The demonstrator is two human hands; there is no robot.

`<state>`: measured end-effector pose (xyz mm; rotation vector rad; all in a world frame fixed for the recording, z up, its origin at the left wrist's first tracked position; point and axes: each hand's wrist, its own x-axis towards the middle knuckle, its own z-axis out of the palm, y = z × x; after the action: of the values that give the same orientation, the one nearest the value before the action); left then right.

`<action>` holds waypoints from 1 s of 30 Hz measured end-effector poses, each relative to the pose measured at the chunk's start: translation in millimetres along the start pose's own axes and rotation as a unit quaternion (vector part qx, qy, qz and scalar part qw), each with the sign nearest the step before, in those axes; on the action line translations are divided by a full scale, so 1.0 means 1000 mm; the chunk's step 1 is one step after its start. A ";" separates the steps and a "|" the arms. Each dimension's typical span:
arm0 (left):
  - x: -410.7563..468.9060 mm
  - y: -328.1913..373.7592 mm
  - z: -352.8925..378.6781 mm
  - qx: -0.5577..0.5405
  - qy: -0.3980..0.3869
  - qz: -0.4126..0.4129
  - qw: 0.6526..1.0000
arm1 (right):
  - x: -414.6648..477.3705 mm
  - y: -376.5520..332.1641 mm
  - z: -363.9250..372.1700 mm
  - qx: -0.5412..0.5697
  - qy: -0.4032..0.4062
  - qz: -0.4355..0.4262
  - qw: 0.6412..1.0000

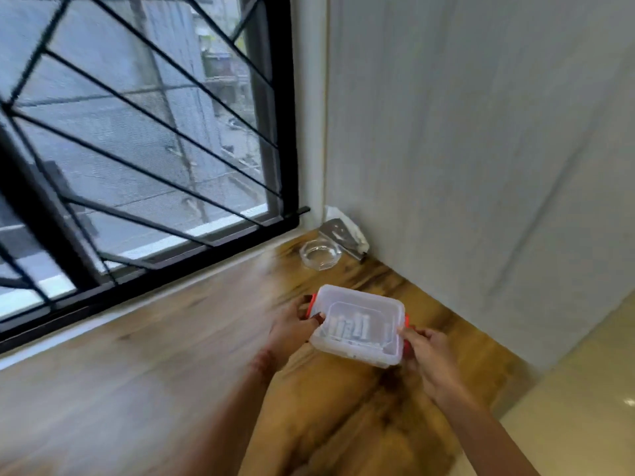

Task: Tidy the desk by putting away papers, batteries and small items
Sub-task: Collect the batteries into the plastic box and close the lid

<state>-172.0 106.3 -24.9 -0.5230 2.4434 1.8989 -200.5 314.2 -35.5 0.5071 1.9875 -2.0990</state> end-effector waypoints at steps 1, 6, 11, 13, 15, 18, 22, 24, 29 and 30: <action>0.015 0.007 0.009 0.008 -0.018 -0.001 1.000 | 0.013 -0.004 -0.005 0.008 0.017 0.005 1.000; 0.083 0.027 0.046 0.051 -0.033 0.022 0.998 | 0.065 -0.018 -0.017 0.066 0.054 0.038 0.996; 0.130 0.032 0.068 0.080 -0.026 0.042 0.996 | 0.104 -0.025 -0.018 0.113 0.061 0.058 0.990; 0.137 0.037 0.075 0.084 -0.012 0.049 0.995 | 0.114 -0.025 -0.019 0.109 0.056 0.057 0.991; 0.142 0.041 0.081 0.079 -0.006 0.057 0.995 | 0.123 -0.023 -0.022 0.107 0.051 0.059 0.991; 0.150 0.039 0.087 0.076 0.020 0.061 0.995 | 0.129 -0.018 -0.024 0.115 0.048 0.067 0.990; 0.161 0.034 0.094 0.042 0.058 0.045 0.996 | 0.133 -0.015 -0.025 0.121 0.047 0.059 0.990; 0.164 0.033 0.098 0.026 0.073 0.038 0.996 | 0.133 -0.015 -0.024 0.131 0.052 0.058 0.988; 0.171 0.031 0.099 0.004 0.096 0.031 0.995 | 0.135 -0.015 -0.026 0.138 0.029 0.054 0.988; 0.172 0.030 0.099 0.003 0.096 0.030 0.995 | 0.134 -0.015 -0.027 0.139 0.022 0.049 0.989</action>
<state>-362.0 161.3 -58.1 -0.6690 2.6067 1.9480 -326.7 353.7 -74.1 0.6880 1.6608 -2.3318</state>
